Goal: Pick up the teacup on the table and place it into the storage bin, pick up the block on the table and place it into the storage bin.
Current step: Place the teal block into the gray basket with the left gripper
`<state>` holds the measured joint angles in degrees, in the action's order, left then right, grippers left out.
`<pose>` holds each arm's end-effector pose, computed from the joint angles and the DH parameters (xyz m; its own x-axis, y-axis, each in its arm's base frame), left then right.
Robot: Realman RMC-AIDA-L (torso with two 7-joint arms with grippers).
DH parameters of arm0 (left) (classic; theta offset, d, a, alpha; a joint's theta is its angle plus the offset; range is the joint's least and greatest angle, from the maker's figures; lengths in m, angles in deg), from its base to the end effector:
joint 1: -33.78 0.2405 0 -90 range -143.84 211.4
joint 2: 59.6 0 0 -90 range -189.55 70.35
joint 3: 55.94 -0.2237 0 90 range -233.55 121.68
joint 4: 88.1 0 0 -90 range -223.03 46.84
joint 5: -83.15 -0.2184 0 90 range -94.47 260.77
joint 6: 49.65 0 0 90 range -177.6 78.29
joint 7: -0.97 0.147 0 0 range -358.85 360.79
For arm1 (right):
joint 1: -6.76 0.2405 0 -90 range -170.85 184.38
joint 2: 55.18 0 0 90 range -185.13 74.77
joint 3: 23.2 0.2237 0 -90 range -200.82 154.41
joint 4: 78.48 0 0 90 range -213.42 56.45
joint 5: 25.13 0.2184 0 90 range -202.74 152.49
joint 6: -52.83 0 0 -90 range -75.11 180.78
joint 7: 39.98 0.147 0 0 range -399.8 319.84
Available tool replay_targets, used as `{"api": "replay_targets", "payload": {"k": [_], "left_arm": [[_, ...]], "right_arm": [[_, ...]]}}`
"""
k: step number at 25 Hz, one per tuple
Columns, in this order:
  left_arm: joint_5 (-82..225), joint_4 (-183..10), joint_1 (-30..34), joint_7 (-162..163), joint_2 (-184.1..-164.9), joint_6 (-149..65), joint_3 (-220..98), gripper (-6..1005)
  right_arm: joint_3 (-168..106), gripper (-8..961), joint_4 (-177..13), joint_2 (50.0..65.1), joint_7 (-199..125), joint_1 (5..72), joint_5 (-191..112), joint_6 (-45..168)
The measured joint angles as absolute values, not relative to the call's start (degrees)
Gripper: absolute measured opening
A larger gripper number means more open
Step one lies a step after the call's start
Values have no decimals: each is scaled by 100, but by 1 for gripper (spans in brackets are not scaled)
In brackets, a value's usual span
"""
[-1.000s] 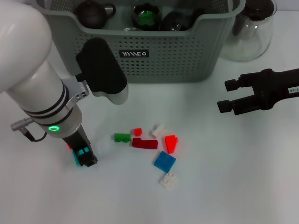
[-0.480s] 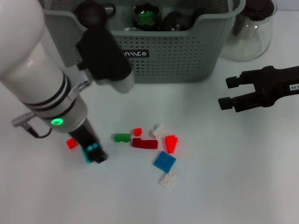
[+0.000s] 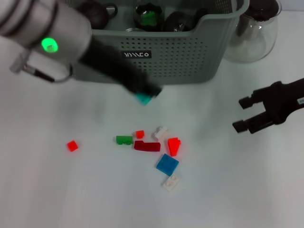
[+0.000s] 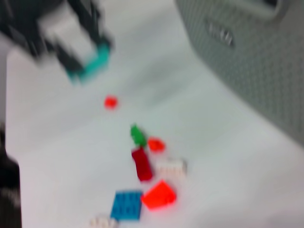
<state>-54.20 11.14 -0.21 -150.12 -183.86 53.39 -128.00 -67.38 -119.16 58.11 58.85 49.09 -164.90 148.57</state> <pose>-0.0668 0.3103 0.0473 0.8340 0.5517 0.0004 0.5325 -0.8047 -0.2625 0.2289 0.3455 0.0334 0.8727 -0.4883 -0.0049 -0.4882 -0.8722 -0.0293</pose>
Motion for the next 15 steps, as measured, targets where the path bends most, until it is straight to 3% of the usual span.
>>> {"api": "replay_targets", "payload": {"k": [3, 7, 15], "left_arm": [[-4969, 1301, -203, -15001, -18364, 5342, -12303, 409], [-5004, 1263, -737, -14929, -18309, 5052, -12083, 411], [-5591, -441, -1810, -14815, -17957, 3335, -11978, 413]], "right_arm": [[-6794, 909, -12173, 5911, 5878, 4939, -16673, 14828], [-6763, 909, -12241, 5857, 5828, 4959, -16543, 14853], [-6755, 909, -12234, 5824, 5662, 4965, -16441, 14826]]}}
